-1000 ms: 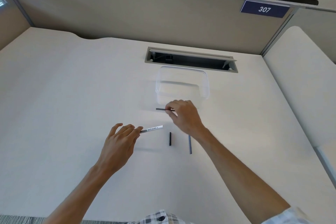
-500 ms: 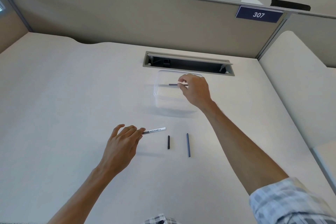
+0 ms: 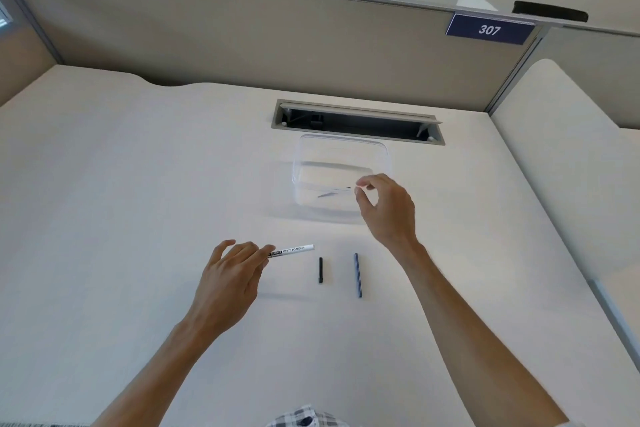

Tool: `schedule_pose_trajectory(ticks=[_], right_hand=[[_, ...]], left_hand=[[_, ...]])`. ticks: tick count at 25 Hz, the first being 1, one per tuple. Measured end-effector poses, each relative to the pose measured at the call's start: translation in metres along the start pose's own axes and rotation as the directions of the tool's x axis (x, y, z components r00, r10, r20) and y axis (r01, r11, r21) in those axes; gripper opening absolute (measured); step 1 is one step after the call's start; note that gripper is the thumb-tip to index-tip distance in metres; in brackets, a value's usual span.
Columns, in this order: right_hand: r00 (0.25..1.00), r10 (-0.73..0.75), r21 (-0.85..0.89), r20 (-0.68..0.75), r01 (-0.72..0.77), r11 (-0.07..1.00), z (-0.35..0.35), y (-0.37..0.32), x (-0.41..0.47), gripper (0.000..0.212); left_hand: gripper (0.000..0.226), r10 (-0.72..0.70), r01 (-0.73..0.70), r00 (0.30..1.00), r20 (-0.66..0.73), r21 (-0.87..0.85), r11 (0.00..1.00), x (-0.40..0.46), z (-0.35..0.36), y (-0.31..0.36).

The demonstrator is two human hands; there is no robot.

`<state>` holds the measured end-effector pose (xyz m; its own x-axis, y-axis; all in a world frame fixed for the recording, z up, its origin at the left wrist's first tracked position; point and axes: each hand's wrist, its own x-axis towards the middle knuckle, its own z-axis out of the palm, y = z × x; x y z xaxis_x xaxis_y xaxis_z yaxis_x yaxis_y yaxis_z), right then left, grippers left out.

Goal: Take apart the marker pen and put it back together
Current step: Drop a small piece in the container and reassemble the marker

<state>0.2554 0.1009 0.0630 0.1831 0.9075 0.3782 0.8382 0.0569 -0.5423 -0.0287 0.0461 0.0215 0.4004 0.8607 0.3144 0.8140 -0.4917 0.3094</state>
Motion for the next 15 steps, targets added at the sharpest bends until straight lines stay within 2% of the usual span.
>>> schedule_pose_trajectory(ticks=[4, 8, 12, 15], right_hand=[[0.988, 0.125, -0.027, 0.092, -0.123, 0.992, 0.005, 0.016, -0.051, 0.01], [0.939, 0.276, -0.063, 0.202, -0.269, 0.961, 0.014, 0.029, -0.092, 0.01], [0.909, 0.343, -0.089, 0.237, -0.332, 0.939, 0.023, 0.032, -0.117, 0.012], [0.913, 0.355, -0.097, 0.203, -0.342, 0.935, 0.029, 0.03, -0.122, 0.01]], left_hand=[[0.037, 0.007, -0.007, 1.0, 0.0, -0.008, 1.0, -0.001, 0.001, 0.003], [0.036, 0.016, -0.016, 1.0, -0.011, -0.012, 1.0, -0.002, 0.0, 0.007], [0.034, 0.025, -0.025, 1.0, -0.004, -0.016, 1.0, -0.003, 0.001, 0.012], [0.034, 0.026, -0.026, 1.0, 0.003, -0.026, 0.999, -0.003, 0.002, 0.014]])
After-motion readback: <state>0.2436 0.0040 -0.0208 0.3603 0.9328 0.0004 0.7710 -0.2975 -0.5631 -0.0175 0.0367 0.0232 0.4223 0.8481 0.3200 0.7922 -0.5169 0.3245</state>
